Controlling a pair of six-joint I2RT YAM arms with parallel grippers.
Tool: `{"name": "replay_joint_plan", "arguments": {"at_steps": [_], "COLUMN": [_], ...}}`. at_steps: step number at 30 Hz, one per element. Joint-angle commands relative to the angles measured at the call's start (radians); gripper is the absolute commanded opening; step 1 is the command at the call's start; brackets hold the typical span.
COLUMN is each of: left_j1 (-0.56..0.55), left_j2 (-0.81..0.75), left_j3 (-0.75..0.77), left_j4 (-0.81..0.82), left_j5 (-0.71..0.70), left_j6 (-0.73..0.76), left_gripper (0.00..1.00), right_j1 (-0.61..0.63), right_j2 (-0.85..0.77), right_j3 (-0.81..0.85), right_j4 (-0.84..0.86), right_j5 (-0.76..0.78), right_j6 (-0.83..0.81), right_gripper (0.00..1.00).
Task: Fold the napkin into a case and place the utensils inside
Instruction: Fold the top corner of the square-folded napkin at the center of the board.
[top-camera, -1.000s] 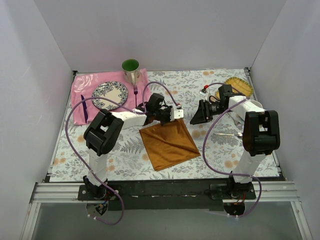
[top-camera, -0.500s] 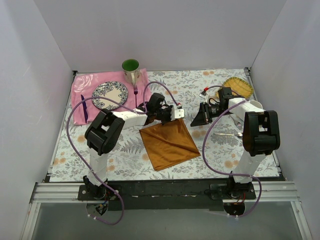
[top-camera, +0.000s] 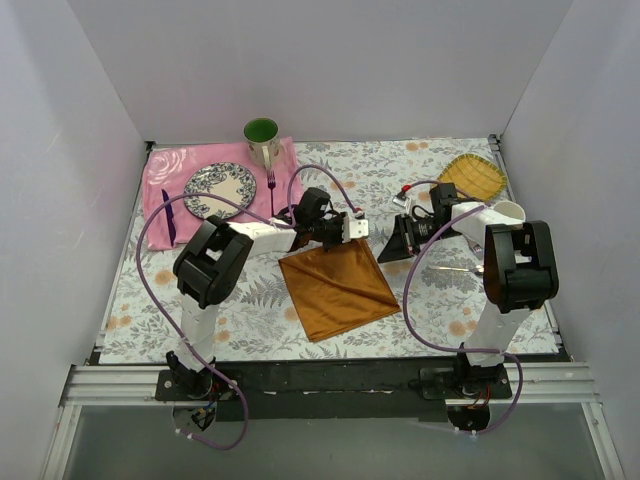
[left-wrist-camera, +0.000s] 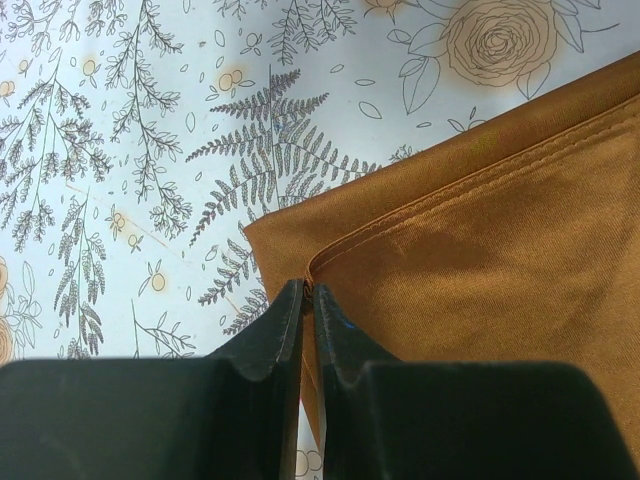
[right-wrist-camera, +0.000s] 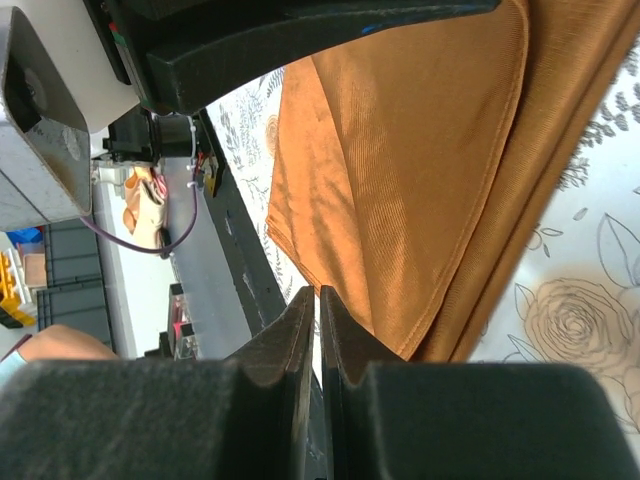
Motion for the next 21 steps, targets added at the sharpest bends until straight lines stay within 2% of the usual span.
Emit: {"name": "replay_joint_plan", "arguments": {"at_steps": [1,12,13,14,16,17,20,21], "left_j1": [0.004,0.004,0.004,0.004,0.01,0.016,0.081,0.102], "left_j2": [-0.005,0.011,0.008,0.001,-0.032,-0.048,-0.115,-0.129], "left_j3": [0.036,0.039,0.041,0.042,0.036,0.033,0.065,0.084], "left_j4": [0.025,0.052,0.052,0.05,0.055,0.055,0.02,-0.011], "left_j5": [0.016,0.001,-0.005,-0.023,-0.046,-0.059,-0.054,-0.025], "left_j6": [0.002,-0.013,-0.022,-0.037,-0.091,-0.114,-0.277,-0.33], "left_gripper": [0.0,0.0,0.04,0.22,0.39,0.54,0.68,0.79], "right_j1": [0.013,0.045,0.045,0.045,0.045,0.045,0.045,0.045], "right_j2": [-0.02,-0.027,-0.026,-0.026,-0.026,-0.029,-0.092,-0.116], "right_j3": [0.0,-0.018,-0.017,-0.014,0.002,0.005,-0.023,-0.043], "right_j4": [0.014,0.03,0.028,0.022,0.011,0.01,0.074,0.167], "right_j5": [-0.029,-0.029,-0.029,-0.032,-0.043,-0.051,-0.097,-0.106], "right_j6": [0.004,0.009,0.009,0.009,0.0,-0.002,0.047,0.075], "right_gripper": [0.13,0.13,0.13,0.13,0.14,0.15,0.24,0.29]}}
